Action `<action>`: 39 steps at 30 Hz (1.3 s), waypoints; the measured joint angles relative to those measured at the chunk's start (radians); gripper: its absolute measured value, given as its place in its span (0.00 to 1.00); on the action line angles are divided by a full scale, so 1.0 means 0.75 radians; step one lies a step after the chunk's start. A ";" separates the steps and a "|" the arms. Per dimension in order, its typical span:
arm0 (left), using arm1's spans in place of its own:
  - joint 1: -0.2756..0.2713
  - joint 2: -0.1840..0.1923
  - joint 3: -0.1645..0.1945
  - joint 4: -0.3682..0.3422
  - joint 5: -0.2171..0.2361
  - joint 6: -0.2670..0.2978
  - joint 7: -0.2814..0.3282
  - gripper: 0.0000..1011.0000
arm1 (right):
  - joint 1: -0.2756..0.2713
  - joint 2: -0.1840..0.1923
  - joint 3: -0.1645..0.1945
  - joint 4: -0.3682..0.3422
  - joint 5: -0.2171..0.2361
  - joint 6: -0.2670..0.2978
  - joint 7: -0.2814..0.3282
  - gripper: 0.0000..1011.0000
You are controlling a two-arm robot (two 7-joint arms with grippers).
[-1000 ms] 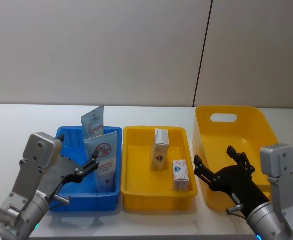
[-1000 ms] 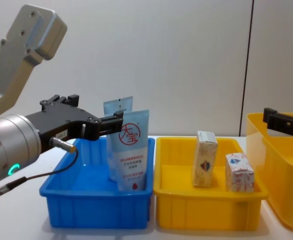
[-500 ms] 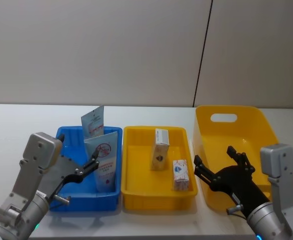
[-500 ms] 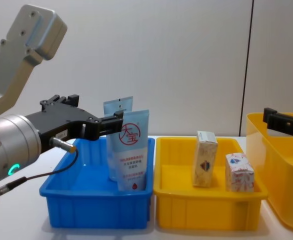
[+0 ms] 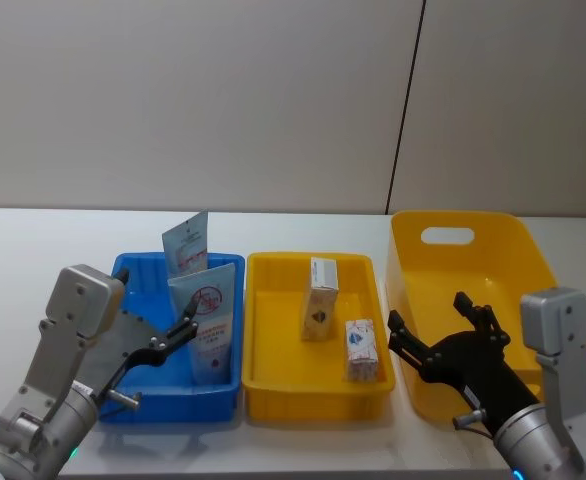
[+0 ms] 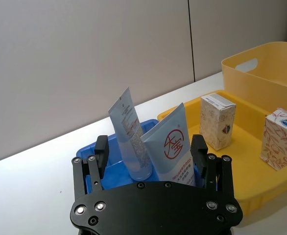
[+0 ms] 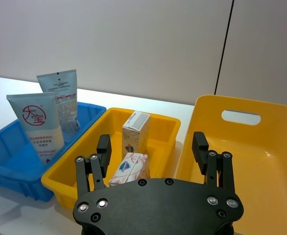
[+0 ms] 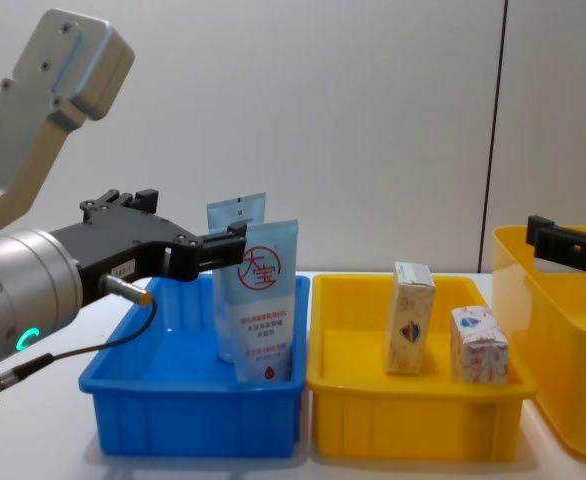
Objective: Bimanual collaborative sorting of washing and personal care products
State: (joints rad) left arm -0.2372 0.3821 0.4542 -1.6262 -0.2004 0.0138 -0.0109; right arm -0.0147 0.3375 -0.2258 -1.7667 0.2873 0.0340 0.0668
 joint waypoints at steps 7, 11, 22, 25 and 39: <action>0.000 0.000 0.000 0.000 0.000 0.000 0.000 0.99 | 0.000 0.000 0.000 0.000 0.000 0.000 0.000 0.99; 0.000 0.000 0.000 0.000 0.000 0.000 0.000 0.99 | 0.000 0.000 0.000 0.000 0.000 0.000 0.000 0.99; 0.001 0.007 -0.011 0.015 -0.033 -0.039 -0.062 0.99 | 0.000 0.000 0.000 0.000 0.000 0.000 0.000 0.99; 0.006 0.015 -0.020 0.023 -0.058 -0.066 -0.099 0.99 | 0.000 0.000 0.000 0.000 0.000 0.000 0.000 0.99; 0.007 0.042 -0.060 0.120 -0.194 -0.162 -0.296 0.99 | 0.000 0.000 0.000 0.000 0.000 0.000 0.000 0.99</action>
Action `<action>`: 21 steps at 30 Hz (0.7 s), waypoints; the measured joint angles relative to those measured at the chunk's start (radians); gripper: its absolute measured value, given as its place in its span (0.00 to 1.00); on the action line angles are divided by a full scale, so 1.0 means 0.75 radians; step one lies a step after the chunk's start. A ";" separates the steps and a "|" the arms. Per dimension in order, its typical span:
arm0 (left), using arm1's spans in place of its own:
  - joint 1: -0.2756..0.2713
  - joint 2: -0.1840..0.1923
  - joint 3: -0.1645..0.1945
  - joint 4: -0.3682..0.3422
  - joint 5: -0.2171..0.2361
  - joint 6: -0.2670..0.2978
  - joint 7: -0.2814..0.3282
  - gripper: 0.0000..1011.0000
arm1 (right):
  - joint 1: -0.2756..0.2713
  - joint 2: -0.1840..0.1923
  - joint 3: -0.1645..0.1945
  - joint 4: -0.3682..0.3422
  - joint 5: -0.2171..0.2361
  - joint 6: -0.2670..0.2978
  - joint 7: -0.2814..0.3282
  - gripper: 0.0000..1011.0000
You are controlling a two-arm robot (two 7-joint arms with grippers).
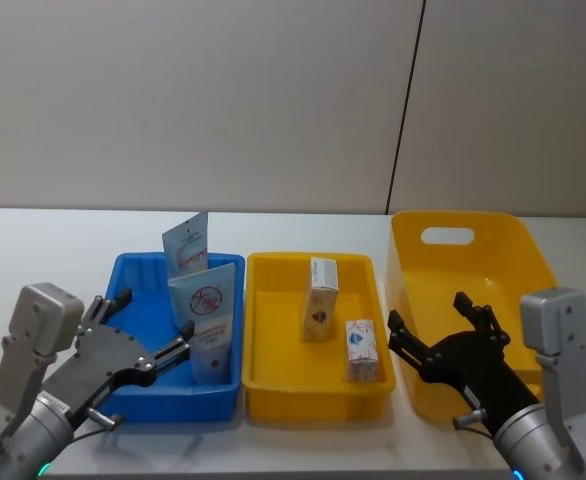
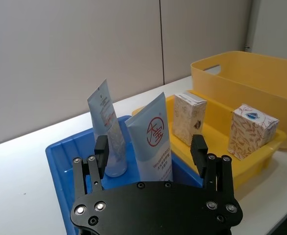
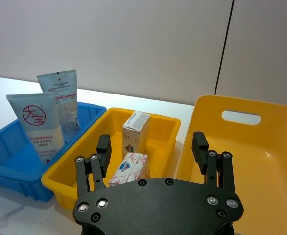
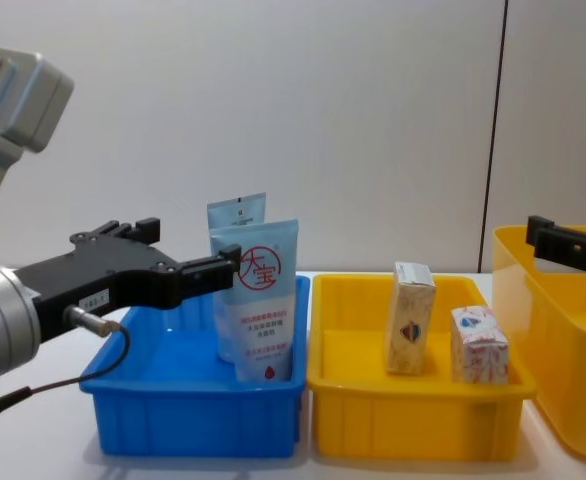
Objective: Bimanual collaborative sorting of washing and personal care products
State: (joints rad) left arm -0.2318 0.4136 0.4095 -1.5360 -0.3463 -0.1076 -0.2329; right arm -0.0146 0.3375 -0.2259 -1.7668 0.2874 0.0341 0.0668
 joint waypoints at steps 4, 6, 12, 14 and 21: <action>-0.033 -0.005 -0.006 0.070 -0.038 -0.023 -0.069 0.99 | 0.000 0.000 0.000 0.000 0.000 0.000 0.000 0.99; -0.051 -0.010 -0.009 0.105 -0.057 -0.035 -0.100 0.99 | 0.000 0.000 0.000 0.000 0.000 0.000 0.000 0.99; -0.103 -0.029 -0.013 0.197 -0.088 -0.056 -0.170 0.99 | 0.000 0.000 0.000 0.000 0.000 0.000 0.000 0.99; -0.126 -0.037 -0.014 0.232 -0.100 -0.064 -0.197 0.99 | 0.000 0.000 0.000 0.000 0.000 0.000 0.000 0.99; -0.189 -0.061 -0.018 0.345 -0.128 -0.081 -0.266 0.99 | 0.000 0.000 0.000 0.000 0.000 0.000 0.000 0.99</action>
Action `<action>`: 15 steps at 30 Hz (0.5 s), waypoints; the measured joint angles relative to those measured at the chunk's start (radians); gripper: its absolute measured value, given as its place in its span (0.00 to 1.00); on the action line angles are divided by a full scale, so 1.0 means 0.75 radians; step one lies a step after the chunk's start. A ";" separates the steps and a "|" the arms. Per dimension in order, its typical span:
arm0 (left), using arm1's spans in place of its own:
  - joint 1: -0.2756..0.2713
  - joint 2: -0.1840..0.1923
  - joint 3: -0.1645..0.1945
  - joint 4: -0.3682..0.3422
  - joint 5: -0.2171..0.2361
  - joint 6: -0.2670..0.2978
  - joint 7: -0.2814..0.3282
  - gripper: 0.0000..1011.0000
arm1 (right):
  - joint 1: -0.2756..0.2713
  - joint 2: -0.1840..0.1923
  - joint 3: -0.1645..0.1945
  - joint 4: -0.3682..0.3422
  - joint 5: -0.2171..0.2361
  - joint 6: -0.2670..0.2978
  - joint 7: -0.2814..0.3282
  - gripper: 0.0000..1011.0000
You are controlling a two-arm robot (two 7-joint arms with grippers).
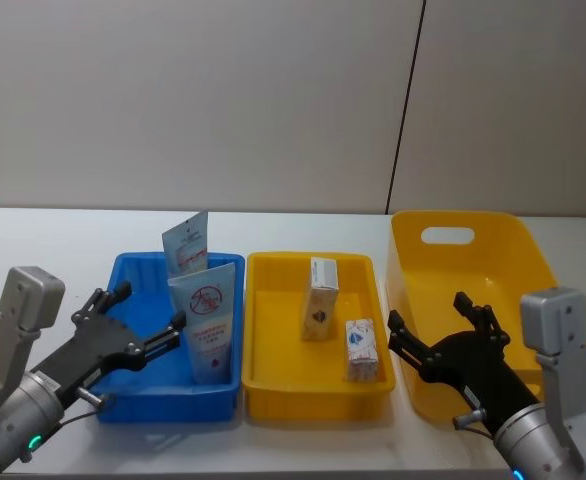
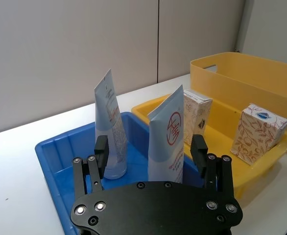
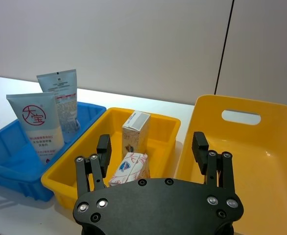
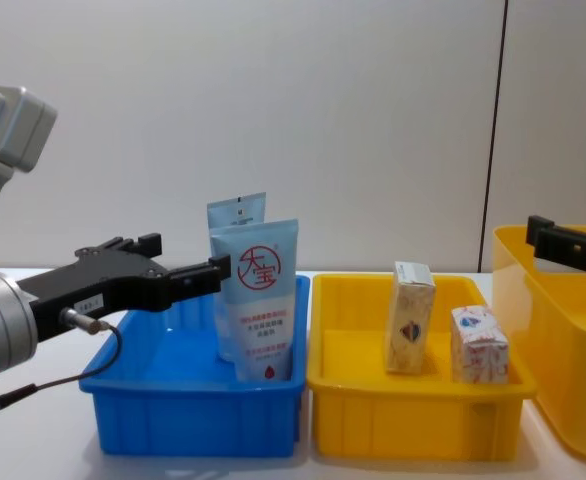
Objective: Bimanual collaborative sorting of washing and personal care products
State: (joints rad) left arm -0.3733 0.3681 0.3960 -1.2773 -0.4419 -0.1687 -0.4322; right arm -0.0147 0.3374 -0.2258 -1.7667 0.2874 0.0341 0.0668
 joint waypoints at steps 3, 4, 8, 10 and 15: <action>-0.028 -0.011 0.000 0.048 -0.010 -0.006 -0.034 0.99 | 0.000 0.000 0.000 0.000 0.000 0.000 0.000 0.99; -0.040 -0.016 0.000 0.070 -0.015 -0.009 -0.050 0.99 | 0.000 0.000 0.000 0.000 0.000 0.000 0.000 0.99; -0.070 -0.029 0.002 0.120 -0.027 -0.017 -0.090 0.99 | 0.000 0.000 0.000 0.000 0.000 0.000 0.000 0.99; -0.094 -0.040 0.004 0.162 -0.036 -0.024 -0.124 0.99 | 0.000 0.000 0.000 0.000 0.000 0.000 0.000 0.99; -0.152 -0.070 0.011 0.264 -0.054 -0.043 -0.198 0.99 | 0.000 0.000 0.000 0.000 0.000 0.000 0.000 0.99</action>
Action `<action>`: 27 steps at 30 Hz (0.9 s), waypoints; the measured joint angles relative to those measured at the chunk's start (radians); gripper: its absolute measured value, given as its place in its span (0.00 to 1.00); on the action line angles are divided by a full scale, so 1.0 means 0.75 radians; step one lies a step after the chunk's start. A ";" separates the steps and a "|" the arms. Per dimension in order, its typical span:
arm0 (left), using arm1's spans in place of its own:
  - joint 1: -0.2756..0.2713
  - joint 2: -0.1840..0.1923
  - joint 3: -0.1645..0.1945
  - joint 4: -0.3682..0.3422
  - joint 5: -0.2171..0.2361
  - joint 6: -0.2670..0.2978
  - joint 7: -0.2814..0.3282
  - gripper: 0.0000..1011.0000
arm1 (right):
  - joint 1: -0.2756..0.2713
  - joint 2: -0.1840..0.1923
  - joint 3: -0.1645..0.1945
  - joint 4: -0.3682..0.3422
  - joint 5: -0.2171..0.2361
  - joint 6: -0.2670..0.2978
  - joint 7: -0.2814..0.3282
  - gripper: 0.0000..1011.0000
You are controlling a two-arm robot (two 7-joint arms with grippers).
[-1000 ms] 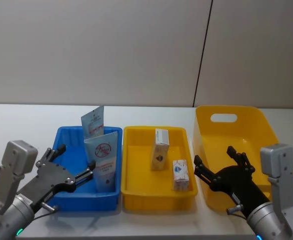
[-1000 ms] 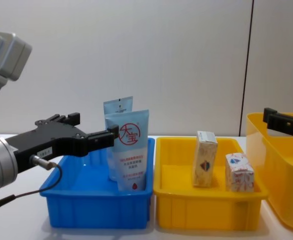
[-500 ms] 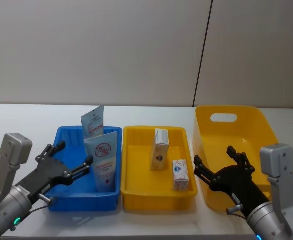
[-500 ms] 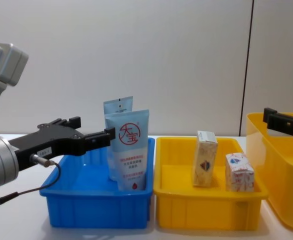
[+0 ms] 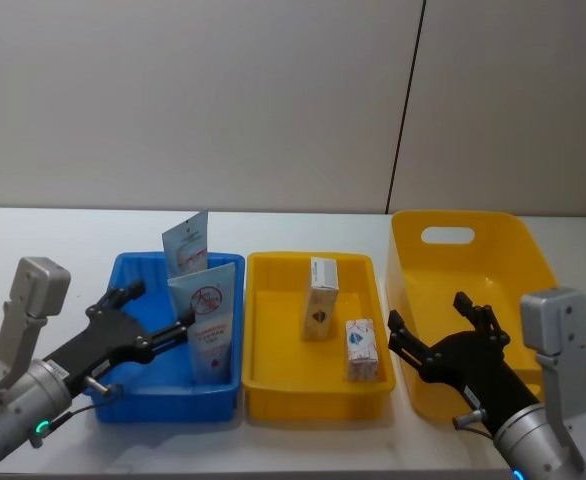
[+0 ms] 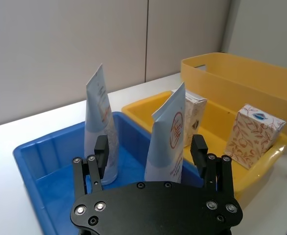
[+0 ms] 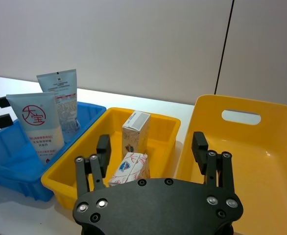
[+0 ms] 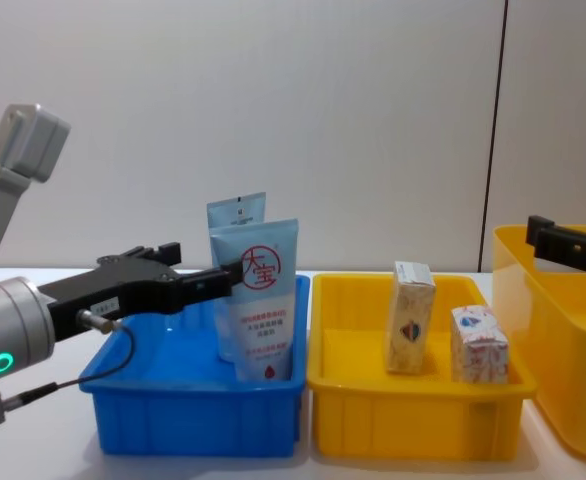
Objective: Bimanual collaborative sorting of washing and personal care products
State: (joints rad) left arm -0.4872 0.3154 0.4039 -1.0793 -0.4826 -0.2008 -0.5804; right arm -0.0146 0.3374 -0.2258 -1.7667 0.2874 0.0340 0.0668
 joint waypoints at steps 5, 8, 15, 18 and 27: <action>-0.058 -0.030 0.005 0.105 -0.015 -0.023 -0.071 0.99 | 0.000 0.000 0.000 0.000 0.000 0.000 0.000 0.99; -0.098 -0.051 0.008 0.177 -0.026 -0.042 -0.121 0.99 | 0.000 0.000 0.000 0.000 0.000 0.000 0.000 0.99; -0.206 -0.110 0.012 0.376 -0.049 -0.095 -0.246 0.99 | 0.000 0.000 0.000 0.000 0.000 0.000 0.000 0.99; -0.236 -0.128 0.012 0.433 -0.056 -0.110 -0.285 0.99 | 0.000 0.000 0.000 0.000 0.000 0.000 0.000 0.99; -0.293 -0.165 0.010 0.557 -0.083 -0.119 -0.400 0.99 | 0.000 0.000 0.000 0.000 0.000 0.000 0.000 0.99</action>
State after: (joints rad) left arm -0.7066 0.1915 0.4110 -0.6616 -0.5446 -0.2901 -0.8804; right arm -0.0146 0.3375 -0.2259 -1.7667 0.2873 0.0340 0.0668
